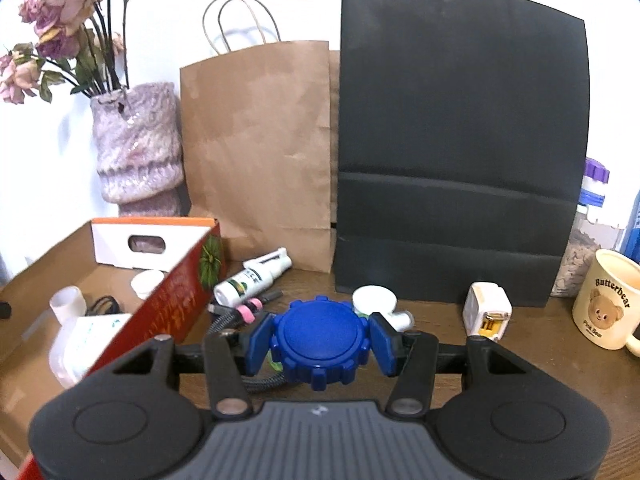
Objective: Organize rigid objects
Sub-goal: 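Carry the blue cap into the orange box and release it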
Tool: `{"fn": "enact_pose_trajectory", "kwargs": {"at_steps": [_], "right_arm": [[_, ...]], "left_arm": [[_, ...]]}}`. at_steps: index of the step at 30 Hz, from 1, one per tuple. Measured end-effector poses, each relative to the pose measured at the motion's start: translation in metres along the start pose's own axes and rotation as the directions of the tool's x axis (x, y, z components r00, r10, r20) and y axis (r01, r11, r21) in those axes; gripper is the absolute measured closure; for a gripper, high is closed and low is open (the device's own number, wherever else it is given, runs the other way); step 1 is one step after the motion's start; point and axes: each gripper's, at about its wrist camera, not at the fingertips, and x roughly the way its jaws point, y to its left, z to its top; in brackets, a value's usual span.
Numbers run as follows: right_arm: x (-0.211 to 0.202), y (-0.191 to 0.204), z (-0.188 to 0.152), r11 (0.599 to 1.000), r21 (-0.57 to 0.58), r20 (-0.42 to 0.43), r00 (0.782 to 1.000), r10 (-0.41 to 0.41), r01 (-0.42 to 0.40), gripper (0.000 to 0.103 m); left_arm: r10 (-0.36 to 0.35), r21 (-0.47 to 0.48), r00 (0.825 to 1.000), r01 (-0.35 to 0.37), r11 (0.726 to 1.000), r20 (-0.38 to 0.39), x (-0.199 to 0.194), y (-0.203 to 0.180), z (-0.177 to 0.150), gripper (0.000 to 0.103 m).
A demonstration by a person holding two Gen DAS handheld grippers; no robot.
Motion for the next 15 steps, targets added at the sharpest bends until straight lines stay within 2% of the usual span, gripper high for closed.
{"fn": "enact_pose_trajectory", "kwargs": {"at_steps": [8,15], "right_arm": [[-0.001,0.03,0.02,0.998,-0.007,0.053,0.997,0.058,-0.057,0.051],[-0.007,0.07,0.042,0.991,-0.034,0.109,0.985,0.135,-0.132,0.051]], "left_arm": [[0.0,0.0,1.0,0.0,1.0,0.0,0.0,0.0,0.0,0.087],[0.0,0.0,1.0,0.0,1.0,0.0,0.0,0.0,0.0,0.087]]}}
